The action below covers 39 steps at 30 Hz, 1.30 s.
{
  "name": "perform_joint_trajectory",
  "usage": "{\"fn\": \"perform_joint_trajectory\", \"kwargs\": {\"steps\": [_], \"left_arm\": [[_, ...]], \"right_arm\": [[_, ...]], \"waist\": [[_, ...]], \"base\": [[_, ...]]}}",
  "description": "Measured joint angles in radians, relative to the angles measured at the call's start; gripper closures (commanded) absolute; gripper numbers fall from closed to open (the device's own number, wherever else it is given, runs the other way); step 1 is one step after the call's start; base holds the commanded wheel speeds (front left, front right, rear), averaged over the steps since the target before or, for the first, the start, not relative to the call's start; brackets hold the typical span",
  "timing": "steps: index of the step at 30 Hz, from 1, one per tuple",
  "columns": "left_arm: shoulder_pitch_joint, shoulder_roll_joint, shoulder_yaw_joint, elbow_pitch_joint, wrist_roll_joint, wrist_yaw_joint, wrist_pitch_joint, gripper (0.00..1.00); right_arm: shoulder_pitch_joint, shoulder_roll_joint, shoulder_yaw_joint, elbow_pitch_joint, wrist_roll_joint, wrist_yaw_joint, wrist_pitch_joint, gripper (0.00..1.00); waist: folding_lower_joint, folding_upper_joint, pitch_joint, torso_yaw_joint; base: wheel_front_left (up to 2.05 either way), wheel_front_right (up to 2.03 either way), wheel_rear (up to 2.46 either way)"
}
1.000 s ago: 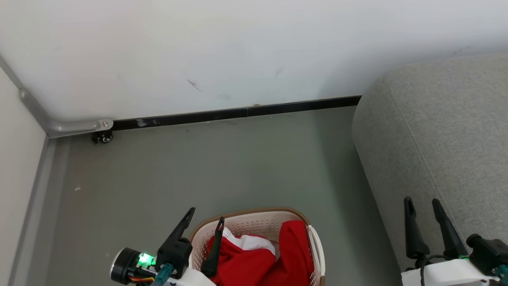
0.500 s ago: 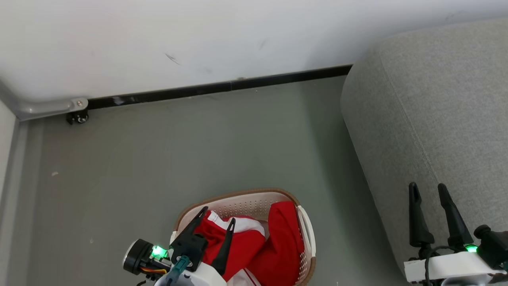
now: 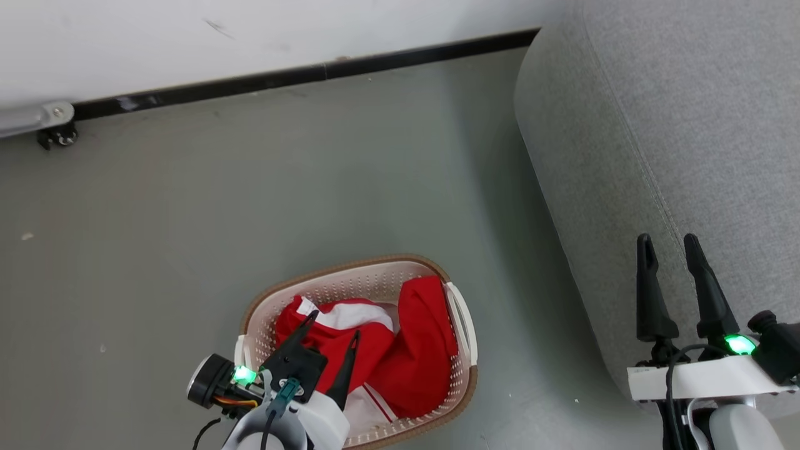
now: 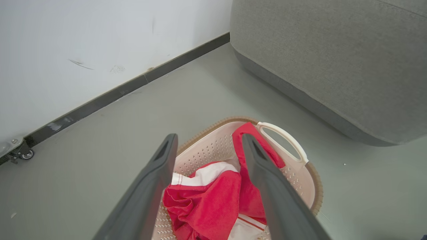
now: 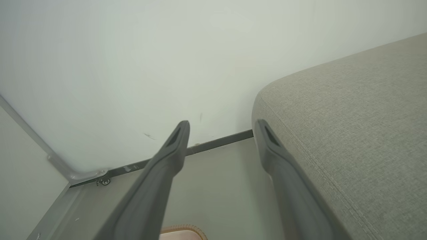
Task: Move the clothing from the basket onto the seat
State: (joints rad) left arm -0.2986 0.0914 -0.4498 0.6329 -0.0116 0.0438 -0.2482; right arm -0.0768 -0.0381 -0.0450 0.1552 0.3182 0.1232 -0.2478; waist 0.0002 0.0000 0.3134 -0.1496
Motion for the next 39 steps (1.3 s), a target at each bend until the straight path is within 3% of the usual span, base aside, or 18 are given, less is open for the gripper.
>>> {"fn": "perform_joint_trajectory", "kwargs": {"steps": [12,39], "left_arm": [[-0.067,0.011,-0.009,0.085,0.027,0.002,0.000,0.00],[-0.266,0.093,-0.030,0.273,0.119,0.028,0.011,0.00]], "right_arm": [[-0.075,0.000,0.020,-0.045,0.013,0.000,0.000,0.00],[-0.215,0.000,0.053,-0.079,0.064,0.000,0.000,0.00]], "waist": [[0.0000,0.0000,0.112,-0.047],[0.0000,0.0000,0.348,-0.148]], "base": [[0.00,0.00,0.00],[0.00,0.00,0.00]]}}
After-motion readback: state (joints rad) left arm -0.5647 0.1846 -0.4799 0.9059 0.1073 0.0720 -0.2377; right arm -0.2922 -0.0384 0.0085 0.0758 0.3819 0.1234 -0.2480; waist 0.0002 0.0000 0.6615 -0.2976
